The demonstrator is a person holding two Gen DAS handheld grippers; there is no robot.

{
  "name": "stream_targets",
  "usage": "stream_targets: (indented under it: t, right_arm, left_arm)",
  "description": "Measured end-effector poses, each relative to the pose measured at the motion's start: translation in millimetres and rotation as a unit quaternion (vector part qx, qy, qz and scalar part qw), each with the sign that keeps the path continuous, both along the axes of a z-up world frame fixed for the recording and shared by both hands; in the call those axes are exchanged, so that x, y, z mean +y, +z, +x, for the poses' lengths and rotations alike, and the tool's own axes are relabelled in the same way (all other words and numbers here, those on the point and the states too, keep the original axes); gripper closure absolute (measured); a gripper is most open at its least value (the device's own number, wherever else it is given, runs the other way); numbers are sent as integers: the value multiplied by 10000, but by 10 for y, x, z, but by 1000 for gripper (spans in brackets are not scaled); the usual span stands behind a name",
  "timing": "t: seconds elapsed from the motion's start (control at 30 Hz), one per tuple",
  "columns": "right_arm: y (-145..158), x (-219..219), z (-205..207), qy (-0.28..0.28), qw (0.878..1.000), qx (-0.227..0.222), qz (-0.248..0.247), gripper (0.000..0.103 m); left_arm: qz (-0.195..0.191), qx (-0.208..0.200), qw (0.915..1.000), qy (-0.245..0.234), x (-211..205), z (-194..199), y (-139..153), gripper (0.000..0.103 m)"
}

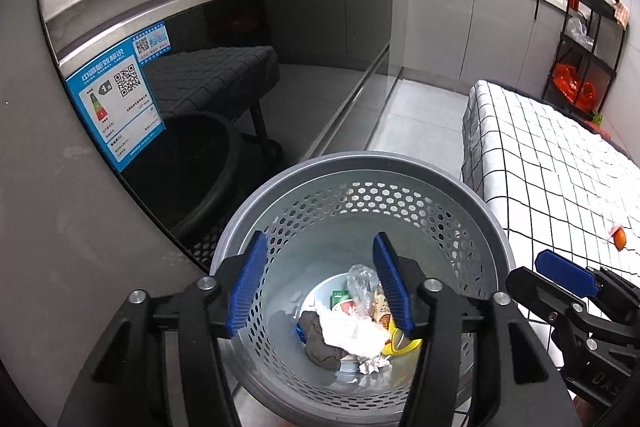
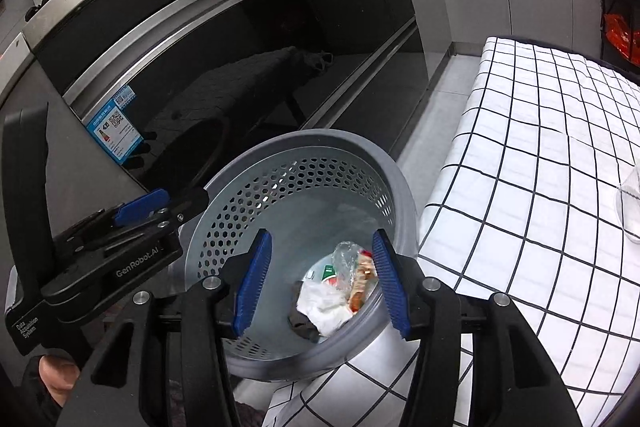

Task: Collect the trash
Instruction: 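Open both tools to drop the wrapper and tissue into the wastebasket, then move both tools back over the table toward the clear cup and orange peel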

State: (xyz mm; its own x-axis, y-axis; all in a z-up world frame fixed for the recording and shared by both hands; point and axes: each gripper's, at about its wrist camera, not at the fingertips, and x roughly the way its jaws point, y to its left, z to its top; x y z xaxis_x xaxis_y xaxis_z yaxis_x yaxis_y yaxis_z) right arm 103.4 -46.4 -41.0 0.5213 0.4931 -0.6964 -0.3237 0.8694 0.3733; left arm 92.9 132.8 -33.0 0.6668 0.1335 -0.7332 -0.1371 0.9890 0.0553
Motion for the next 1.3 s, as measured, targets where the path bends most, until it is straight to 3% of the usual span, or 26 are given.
stream_targets:
  t: [0.23,0.37,0.8,1.3]
  right_arm:
    - [-11,2,-6,-14,10000,0,-9,51]
    - [-5,-6,-14,-46,10000,-28,8,44]
    - [42,-135,-51,-182,9996,-199,-39,38]
    - [150,-508,-209,-601,9964,-508,-305,31]
  left_arm:
    - [-12,-61,10000,45,34,-8,21,37]
    - [-24,-144,9998,105,67,-19,47,29]
    - [-3,-333,9994,130,67,-50,105,13]
    - [175,-788,9965,-204,-174,-187,243,7]
